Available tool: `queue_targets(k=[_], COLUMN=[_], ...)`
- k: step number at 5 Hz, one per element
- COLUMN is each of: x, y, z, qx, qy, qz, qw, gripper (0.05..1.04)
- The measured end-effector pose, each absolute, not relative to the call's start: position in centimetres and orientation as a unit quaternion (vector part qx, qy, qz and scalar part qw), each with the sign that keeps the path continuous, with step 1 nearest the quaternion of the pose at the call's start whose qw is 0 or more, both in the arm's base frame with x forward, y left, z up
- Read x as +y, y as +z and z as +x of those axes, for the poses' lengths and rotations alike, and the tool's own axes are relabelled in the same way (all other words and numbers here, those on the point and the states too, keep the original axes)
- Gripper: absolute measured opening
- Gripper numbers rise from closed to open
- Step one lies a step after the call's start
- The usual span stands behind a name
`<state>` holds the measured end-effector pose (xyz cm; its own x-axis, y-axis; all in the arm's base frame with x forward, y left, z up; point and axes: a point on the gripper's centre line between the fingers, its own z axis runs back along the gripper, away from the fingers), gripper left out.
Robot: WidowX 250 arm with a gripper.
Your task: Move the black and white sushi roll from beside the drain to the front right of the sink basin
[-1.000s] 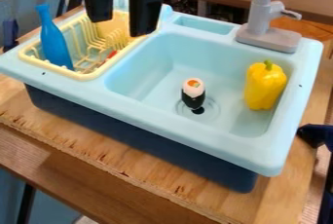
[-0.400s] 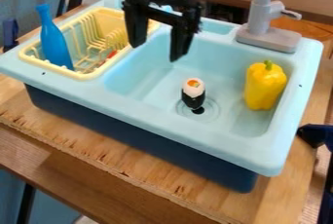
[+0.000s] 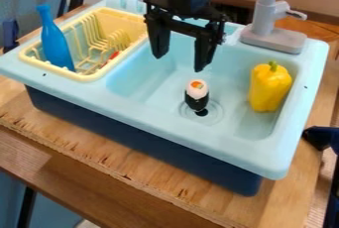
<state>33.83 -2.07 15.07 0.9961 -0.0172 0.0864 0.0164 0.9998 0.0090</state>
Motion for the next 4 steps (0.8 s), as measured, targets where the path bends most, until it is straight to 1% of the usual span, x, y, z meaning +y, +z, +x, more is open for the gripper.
queue_targets(k=[2, 3, 4], x=[-2.3, -2.8, -3.2], y=[12.8, 12.3, 10.3], z=[34.4, 34.6, 34.7], qx=[-0.027, -0.025, 0.003], qy=[0.024, 0.032, 0.034], qz=[-0.005, -0.016, -0.025], qw=[0.999, 0.999, 0.999], gripper=[1.000, 1.000, 1.000])
